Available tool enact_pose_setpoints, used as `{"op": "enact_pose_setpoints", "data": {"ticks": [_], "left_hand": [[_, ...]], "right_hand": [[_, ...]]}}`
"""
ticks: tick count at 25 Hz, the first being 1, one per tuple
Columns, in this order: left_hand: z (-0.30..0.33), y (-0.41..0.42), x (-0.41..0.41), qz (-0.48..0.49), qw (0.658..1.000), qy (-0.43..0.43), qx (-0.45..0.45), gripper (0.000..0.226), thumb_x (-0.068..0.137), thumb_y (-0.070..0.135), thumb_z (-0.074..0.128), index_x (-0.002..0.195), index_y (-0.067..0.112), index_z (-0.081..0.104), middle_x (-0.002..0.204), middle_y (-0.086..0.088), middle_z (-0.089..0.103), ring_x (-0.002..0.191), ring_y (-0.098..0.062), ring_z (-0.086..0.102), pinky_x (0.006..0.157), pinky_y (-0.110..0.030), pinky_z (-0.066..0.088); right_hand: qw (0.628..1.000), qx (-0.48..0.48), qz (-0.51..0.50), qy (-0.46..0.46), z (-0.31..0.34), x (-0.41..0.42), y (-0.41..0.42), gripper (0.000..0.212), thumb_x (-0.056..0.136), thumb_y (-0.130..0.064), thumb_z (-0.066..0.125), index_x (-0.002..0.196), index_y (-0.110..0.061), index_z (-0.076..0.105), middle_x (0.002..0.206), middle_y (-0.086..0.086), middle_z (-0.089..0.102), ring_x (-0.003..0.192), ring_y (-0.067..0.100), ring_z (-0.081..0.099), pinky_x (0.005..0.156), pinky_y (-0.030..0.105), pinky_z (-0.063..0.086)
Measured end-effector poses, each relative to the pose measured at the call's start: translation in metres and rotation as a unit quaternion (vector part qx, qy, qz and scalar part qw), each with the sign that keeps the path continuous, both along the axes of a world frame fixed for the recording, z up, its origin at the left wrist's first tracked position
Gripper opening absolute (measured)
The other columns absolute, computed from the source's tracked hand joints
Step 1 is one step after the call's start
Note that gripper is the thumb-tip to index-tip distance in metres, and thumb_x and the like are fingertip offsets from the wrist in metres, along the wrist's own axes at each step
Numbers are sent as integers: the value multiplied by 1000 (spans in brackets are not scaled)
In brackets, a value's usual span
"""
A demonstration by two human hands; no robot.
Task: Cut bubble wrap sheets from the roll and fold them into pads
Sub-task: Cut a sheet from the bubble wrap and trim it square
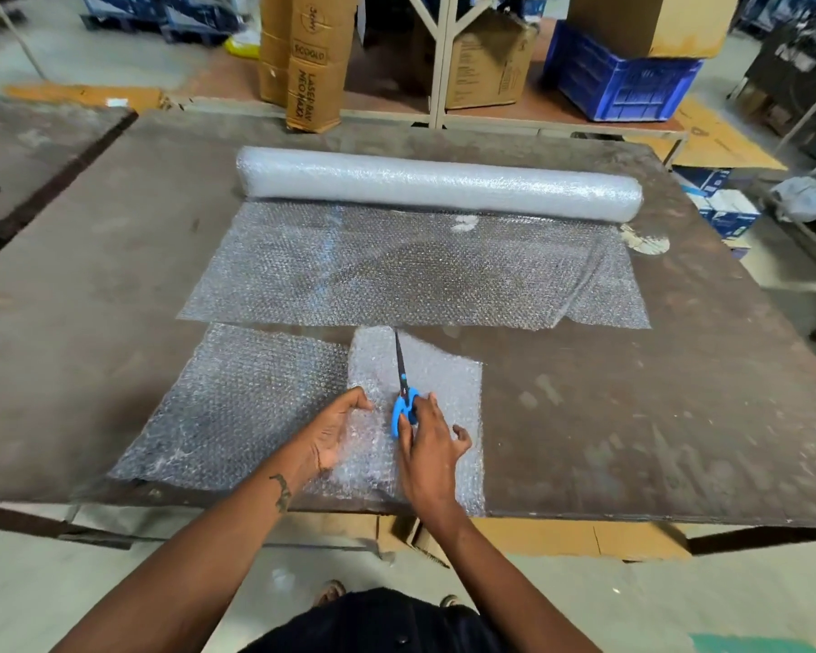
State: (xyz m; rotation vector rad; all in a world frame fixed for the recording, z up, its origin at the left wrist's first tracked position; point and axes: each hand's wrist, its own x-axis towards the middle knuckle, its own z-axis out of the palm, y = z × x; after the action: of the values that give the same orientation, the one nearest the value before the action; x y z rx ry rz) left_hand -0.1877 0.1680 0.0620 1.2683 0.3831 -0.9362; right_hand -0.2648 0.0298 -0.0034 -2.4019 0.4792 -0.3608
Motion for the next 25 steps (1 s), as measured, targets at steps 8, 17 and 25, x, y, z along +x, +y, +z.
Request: {"op": "enact_pose_setpoints", "data": {"ticks": [8,17,25], "left_hand": [[-46,43,50,-144,952,-195,187,72,93,17,74,155,14,37,142,-1,54,123,-26,59,103,-42,55],[-81,80,40,-329,640,-562,408,78,105,53,51,167,37,9,176,4,0,162,-21,1,131,-53,15],[-96,86,36,-334,616,-579,417,74,107,69,16,169,32,3,176,4,-6,162,-13,-8,132,-48,4]], "right_hand": [[998,-4,23,59,-23,13,12,12,111,-28,48,120,-30,56,97,-7,67,89,17,64,106,47,30],[991,-65,68,96,-29,9,12,49,105,-51,30,137,-22,54,148,11,62,137,23,58,118,49,25],[992,-71,83,58,-26,9,4,49,107,-47,38,138,-17,60,148,6,63,129,17,58,117,34,25]]}}
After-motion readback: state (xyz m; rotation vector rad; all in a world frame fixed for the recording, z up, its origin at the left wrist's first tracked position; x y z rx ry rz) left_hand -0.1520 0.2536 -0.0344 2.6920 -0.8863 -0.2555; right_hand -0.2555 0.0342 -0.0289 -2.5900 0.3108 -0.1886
